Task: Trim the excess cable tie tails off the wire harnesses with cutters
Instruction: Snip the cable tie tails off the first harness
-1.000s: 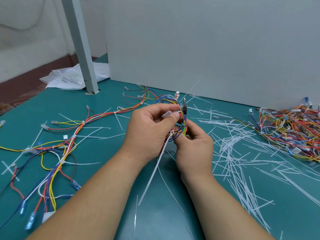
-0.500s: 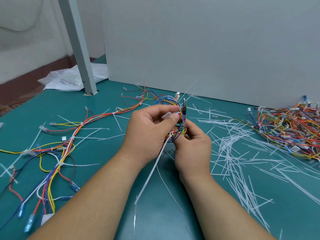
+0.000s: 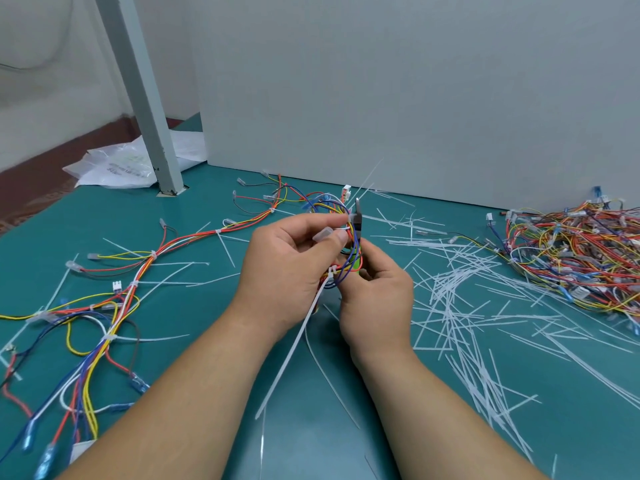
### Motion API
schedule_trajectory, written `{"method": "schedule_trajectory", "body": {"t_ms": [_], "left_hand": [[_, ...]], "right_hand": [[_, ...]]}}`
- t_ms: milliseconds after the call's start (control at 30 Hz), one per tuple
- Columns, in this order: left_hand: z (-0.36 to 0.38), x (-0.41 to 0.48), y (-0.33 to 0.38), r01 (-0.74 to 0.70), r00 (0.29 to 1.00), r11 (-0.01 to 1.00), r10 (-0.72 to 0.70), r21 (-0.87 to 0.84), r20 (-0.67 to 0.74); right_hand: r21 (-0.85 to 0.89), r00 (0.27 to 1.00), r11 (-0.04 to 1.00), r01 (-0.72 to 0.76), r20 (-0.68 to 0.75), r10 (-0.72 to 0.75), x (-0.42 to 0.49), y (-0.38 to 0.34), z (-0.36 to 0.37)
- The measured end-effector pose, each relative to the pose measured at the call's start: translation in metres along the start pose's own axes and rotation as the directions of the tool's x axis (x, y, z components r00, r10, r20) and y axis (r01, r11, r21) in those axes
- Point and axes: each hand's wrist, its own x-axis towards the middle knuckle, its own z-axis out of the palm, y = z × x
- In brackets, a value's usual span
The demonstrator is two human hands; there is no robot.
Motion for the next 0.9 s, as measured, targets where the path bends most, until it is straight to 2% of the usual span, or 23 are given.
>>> {"method": "schedule_trajectory", "body": {"t_ms": [367,567,900], "left_hand": [[0.0019,-0.0015,-0.0004,0.007,1.0,1.0,-0.007,0.001,0.0],[0.0006,-0.0004,-0.0015,0.018,1.0,1.0,-0.018,0.011,-0.016],[0.0011,-0.0008,-0.0005,0.01,1.0,1.0,-0.009,0.009,-0.007]], "right_hand": [[0.02,1.0,1.0,-0.018,-0.019,0.018,-0.0019,0.0027,-0.0005],[-0.04,0.999,0.999,0.003,-0.047,-0.005,0.0002,0.0013,-0.0005],[-0.002,0.999,1.0,-0.02,-0.038,0.02,-0.0007,0.0012,0.0003]]}}
